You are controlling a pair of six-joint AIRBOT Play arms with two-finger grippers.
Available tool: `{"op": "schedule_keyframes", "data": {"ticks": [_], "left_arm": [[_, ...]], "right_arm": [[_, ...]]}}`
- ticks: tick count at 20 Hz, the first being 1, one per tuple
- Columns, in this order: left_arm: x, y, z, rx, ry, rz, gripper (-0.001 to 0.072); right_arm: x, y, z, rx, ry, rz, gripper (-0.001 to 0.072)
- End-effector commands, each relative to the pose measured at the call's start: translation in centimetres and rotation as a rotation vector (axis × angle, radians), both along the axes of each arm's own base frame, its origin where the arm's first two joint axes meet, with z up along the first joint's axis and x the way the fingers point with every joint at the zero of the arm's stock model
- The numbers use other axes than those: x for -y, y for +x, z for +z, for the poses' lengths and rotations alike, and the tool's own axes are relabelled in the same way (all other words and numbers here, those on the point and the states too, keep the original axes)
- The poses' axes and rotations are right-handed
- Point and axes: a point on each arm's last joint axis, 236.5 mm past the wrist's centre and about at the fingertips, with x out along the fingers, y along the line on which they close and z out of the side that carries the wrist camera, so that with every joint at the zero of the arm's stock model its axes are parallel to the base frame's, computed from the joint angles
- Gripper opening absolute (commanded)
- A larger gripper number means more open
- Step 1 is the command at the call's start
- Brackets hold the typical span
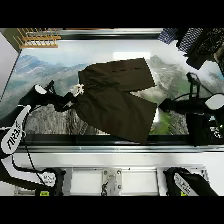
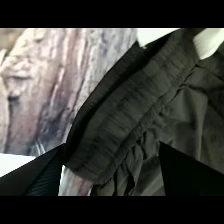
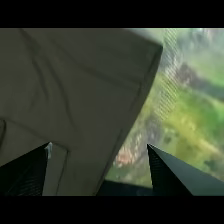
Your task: Fold the clothes and pants, and hang the long-sleeved shirts on hangers.
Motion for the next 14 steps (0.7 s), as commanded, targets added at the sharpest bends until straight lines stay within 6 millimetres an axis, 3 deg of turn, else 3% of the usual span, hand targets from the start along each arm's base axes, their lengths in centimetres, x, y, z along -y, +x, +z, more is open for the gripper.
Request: {"op": "schedule_keyframes", "data": {"ticks": [1,5,6,7,8,11,12,14], "left_arm": [[0.5,1.6,-0.1,0.067,0.012,0.041,0.0611],[0.4,2.0,0.0,0.075,0.014,0.06,0.0604],[0.4,2.0,0.0,0.075,0.014,0.058,0.0314],[0.4,2.0,0.0,0.08,0.017,0.053,0.0075],[0.4,2.0,0.0,0.079,0.017,0.052,0.0008],[0.8,1.0,-0.2,0.048,0.013,0.02,0.0008],[1.0,0.5,-0.2,0.033,0.008,-0.003,0.0008],[1.5,-0.9,-0.2,0.011,0.001,-0.039,0.0008]], "right_arm": [[-0.4,-3.3,-5.5,-0.135,0.042,-0.072,0.0655],[-2.3,-5.6,-10.3,-0.267,0.144,-0.121,0.0655],[-2.9,-5.6,-11.1,-0.284,0.162,-0.127,0.0655],[-3.5,-5.5,-11.9,-0.3,0.168,-0.118,0.0655],[-4.2,-5.4,-12.6,-0.311,0.175,-0.114,0.0655],[-6.1,-4.5,-14.0,-0.312,0.191,-0.12,0.0653],[-6.3,-4.0,-14.1,-0.301,0.188,-0.119,0.0602],[-6.1,-2.3,-13.4,-0.25,0.177,-0.113,0.0284]]}}
